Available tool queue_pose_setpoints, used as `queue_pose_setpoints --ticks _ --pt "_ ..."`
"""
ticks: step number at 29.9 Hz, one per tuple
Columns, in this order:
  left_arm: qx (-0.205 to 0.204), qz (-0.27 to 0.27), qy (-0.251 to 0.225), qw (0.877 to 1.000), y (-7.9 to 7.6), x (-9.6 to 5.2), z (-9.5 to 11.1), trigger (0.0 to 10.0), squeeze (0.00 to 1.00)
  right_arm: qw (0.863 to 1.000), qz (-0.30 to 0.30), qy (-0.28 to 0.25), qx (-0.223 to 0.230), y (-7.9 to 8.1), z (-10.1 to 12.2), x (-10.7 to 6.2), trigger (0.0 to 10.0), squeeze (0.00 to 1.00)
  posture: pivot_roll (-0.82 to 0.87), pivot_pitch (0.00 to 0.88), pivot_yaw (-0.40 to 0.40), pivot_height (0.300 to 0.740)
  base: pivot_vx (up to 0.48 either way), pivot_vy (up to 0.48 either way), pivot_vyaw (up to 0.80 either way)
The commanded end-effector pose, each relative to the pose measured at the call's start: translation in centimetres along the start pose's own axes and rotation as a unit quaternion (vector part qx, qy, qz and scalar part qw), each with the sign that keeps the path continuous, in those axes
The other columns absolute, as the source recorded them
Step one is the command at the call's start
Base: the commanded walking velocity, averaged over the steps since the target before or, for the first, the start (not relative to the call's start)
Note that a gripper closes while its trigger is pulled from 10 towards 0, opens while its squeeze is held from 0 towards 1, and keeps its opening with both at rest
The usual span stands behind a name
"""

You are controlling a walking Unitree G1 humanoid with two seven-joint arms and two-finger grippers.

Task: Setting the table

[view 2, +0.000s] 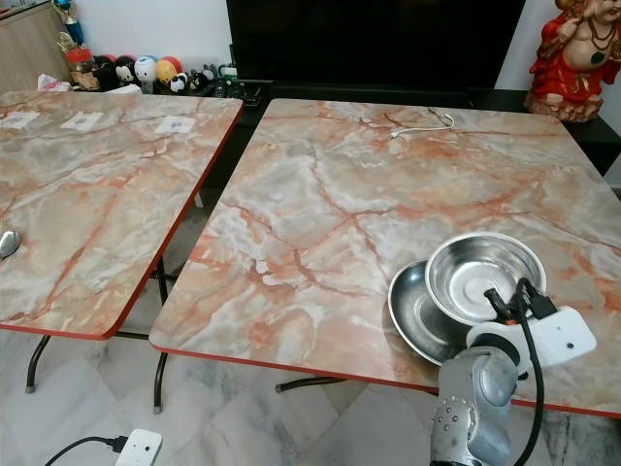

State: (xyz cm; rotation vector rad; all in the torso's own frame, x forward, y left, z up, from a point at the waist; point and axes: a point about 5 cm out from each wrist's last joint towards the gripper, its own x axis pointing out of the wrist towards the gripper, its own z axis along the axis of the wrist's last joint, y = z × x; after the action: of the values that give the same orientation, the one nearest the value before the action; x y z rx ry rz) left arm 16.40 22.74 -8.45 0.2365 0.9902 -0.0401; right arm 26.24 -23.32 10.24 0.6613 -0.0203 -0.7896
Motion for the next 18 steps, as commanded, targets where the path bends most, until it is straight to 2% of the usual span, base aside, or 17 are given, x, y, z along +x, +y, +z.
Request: queue_pose_setpoints --ticks 1,18 --pt "0.003 -0.001 0.004 1.000 0.1 0.0 -0.2 10.0 0.00 0.999 -0.014 0.032 0.021 -0.1 -1.5 -1.2 10.0 0.00 0.04 0.000 -0.014 0.740 0.000 0.000 0.00" --pt "0.004 -0.002 0.005 1.000 0.1 0.0 -0.2 10.0 0.00 0.998 -0.016 0.068 0.000 -0.2 -2.0 -2.5 10.0 0.00 0.04 0.000 -0.021 0.740 0.000 0.000 0.00"
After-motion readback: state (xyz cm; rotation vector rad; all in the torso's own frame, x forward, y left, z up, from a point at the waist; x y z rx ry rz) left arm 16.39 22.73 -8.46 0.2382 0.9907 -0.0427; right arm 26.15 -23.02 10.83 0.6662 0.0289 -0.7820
